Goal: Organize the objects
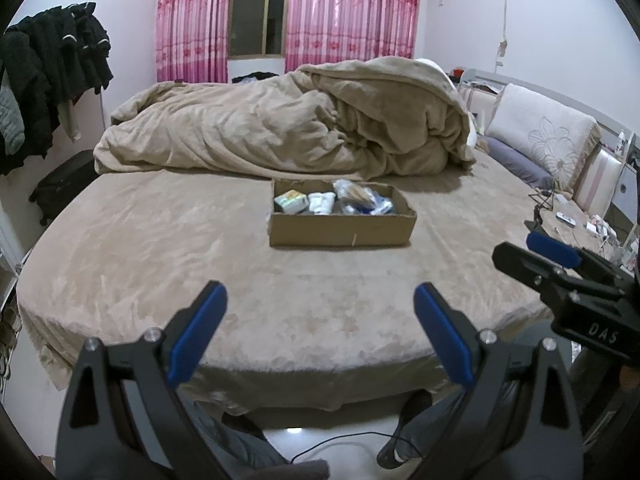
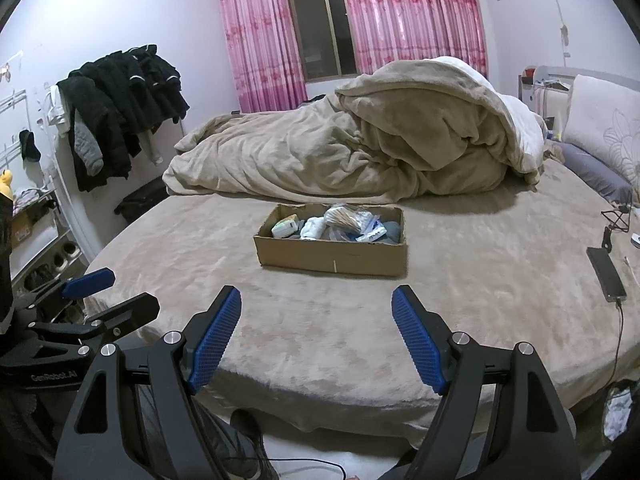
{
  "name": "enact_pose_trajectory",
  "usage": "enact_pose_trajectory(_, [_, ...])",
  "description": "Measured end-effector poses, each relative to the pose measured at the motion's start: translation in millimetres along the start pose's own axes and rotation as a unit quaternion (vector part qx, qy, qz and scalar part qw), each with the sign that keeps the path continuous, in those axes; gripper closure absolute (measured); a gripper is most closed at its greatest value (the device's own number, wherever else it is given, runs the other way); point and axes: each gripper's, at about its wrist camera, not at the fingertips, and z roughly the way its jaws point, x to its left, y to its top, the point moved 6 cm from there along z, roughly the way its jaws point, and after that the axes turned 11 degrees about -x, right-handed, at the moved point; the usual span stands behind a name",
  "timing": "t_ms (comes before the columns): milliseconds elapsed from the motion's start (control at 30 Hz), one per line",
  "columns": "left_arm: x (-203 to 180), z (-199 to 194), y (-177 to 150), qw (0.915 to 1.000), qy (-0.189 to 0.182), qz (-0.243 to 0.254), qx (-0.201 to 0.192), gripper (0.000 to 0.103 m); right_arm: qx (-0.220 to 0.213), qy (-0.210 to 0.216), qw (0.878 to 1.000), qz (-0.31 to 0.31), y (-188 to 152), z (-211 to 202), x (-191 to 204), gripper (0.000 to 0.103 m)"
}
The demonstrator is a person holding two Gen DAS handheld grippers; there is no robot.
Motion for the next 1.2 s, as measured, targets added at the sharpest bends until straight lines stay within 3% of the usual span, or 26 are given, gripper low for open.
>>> enact_pose_trajectory(1200, [-6, -13, 11, 0.9999, -0.001, 0.009, -0.013, 0.007, -0.007, 0.003, 1.000, 0.003, 6, -15, 9, 0.022])
